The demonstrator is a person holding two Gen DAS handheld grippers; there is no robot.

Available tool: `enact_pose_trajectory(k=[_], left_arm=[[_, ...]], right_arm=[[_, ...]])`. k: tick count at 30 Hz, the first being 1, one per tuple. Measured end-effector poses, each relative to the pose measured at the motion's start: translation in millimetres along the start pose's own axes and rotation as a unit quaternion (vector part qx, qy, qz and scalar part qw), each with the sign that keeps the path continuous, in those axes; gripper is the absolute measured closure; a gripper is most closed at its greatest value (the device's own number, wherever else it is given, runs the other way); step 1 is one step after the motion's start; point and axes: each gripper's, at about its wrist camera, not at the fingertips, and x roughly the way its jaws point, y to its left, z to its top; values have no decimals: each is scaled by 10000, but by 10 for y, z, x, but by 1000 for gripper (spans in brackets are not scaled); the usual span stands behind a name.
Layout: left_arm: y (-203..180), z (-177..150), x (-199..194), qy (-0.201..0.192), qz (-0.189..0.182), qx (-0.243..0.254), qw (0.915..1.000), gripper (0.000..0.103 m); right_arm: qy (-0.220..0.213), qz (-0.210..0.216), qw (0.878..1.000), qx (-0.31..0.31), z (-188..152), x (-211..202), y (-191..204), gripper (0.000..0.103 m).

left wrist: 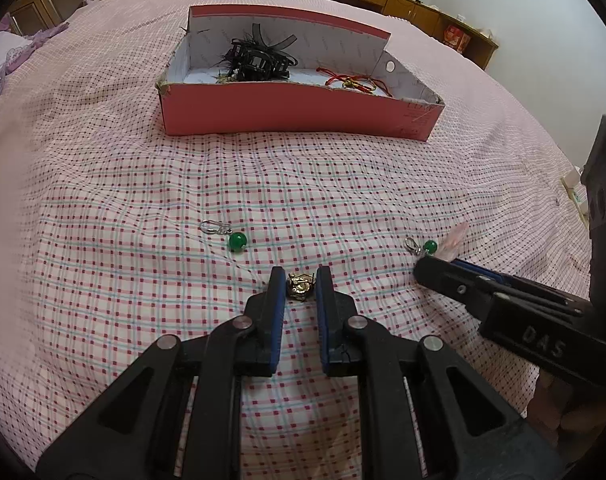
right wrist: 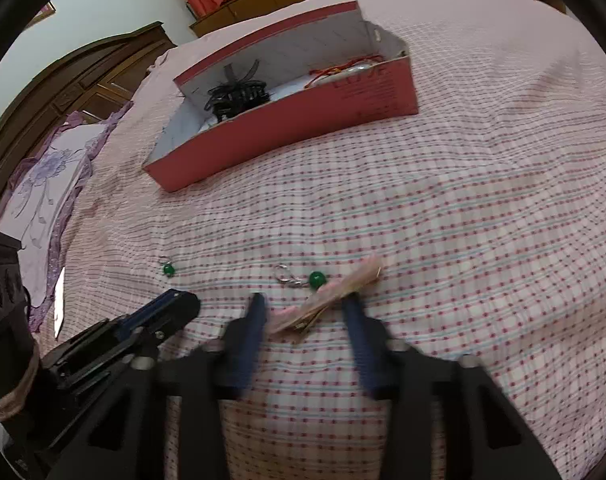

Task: Organize jewelry
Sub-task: 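Grasp the small gold charm with the left gripper while the right grasps the pink beaded bracelet, then lift and carry the gold charm and pink bracelet over the shoebox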

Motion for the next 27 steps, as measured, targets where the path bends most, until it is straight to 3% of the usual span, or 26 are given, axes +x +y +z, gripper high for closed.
enact_pose_trajectory(k=[13, 27], left_arm=[[-85, 8, -219, -324, -68, 39, 9994, 97], [-108, 62, -412, -1113, -112, 25, 9937, 97]], right_arm=[[-354, 257, 9988, -236, -88, -194, -97, 83], [-1415, -65, 9823, -1230, -67, -459, 93, 83]])
